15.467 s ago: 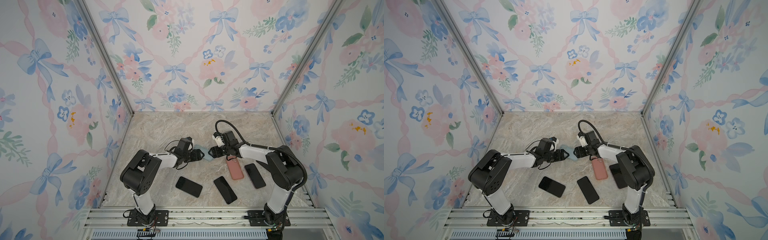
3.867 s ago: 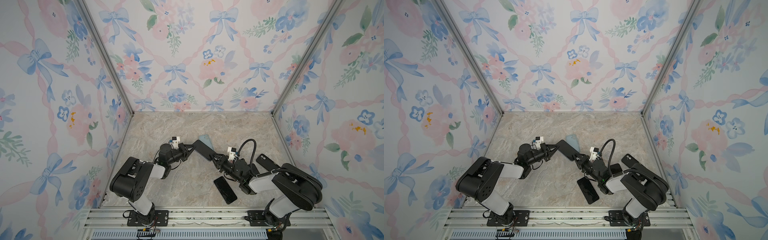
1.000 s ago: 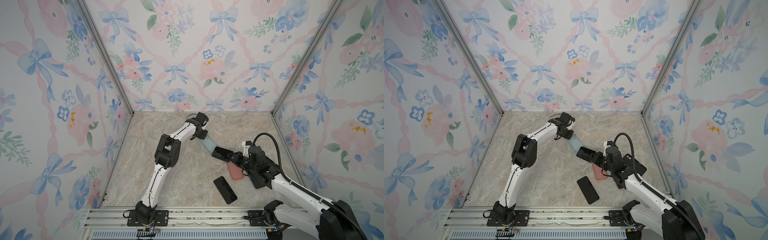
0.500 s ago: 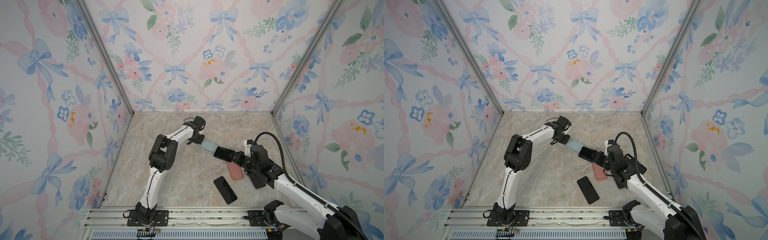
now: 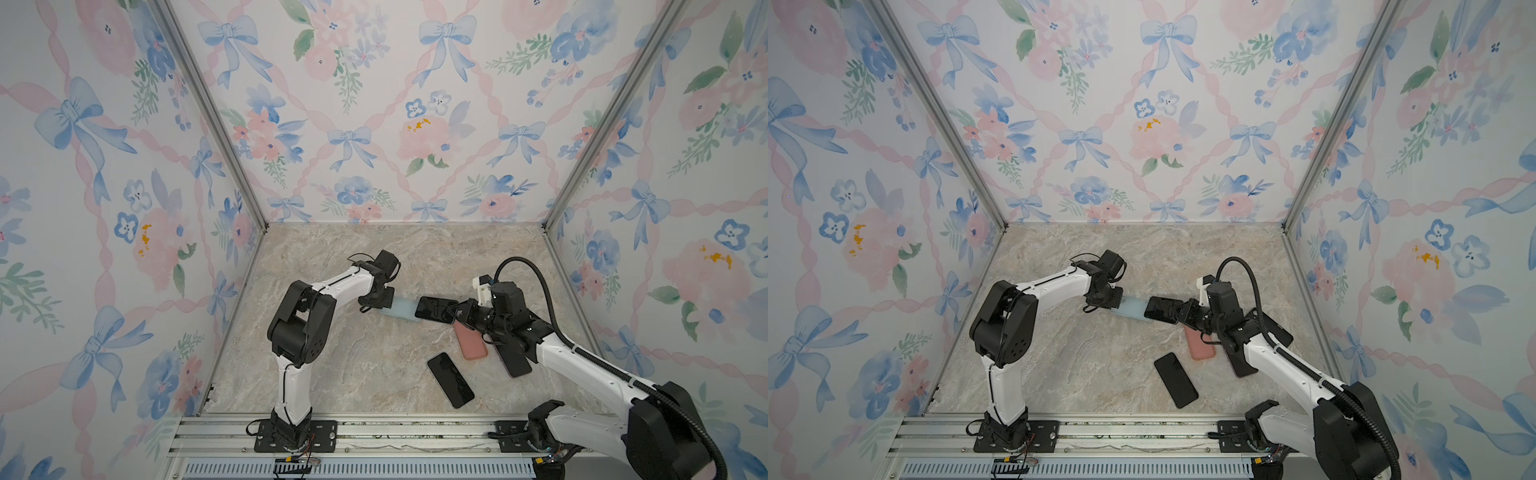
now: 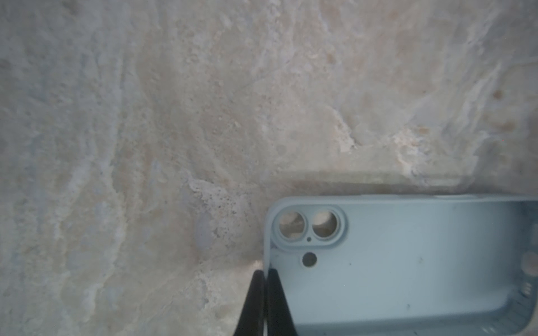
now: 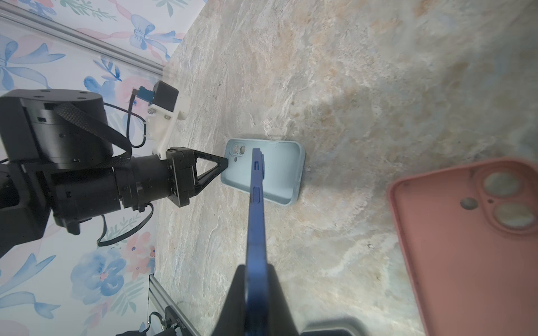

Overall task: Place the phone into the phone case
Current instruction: 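Drag the pale blue case toward the right gripper with the left gripper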

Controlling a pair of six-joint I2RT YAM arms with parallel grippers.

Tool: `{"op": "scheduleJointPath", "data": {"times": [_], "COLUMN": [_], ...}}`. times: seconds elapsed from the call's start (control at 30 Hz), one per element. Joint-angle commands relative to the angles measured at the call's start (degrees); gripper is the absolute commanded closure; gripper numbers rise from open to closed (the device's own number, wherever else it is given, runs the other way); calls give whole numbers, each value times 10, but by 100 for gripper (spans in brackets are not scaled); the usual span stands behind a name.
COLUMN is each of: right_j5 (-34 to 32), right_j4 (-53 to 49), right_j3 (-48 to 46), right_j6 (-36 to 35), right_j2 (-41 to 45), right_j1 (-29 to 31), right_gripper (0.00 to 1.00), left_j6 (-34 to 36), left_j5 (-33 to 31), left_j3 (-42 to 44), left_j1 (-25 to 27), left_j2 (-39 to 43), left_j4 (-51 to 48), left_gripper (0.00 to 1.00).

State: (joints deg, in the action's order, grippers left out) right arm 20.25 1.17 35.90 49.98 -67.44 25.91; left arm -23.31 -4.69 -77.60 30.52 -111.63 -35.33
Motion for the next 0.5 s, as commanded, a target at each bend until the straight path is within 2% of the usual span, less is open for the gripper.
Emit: {"op": "scheduleJointPath", "data": {"times": [0.0,0.27,0.37,0.47], "right_j5": [37,67,79,83], "right_j4": [58,66,66,81], "right_j3": [24,42,58,64], "right_j6": [6,12,20,38], "right_j2": [-9,-59,-83,-95], "right_j1": [-4,-3,-1,5], "right_gripper": [100,100,100,100], "left_j6": [-45,-62,-60,-55], "left_j5": [7,15,13,32], "left_j3": [38,103,107,117], "left_j1": [9,15,13,-3], "left_j2": [42,89,98,123], "left_j4": [16,47,49,61], "left_gripper": [100,100,90,75]}}
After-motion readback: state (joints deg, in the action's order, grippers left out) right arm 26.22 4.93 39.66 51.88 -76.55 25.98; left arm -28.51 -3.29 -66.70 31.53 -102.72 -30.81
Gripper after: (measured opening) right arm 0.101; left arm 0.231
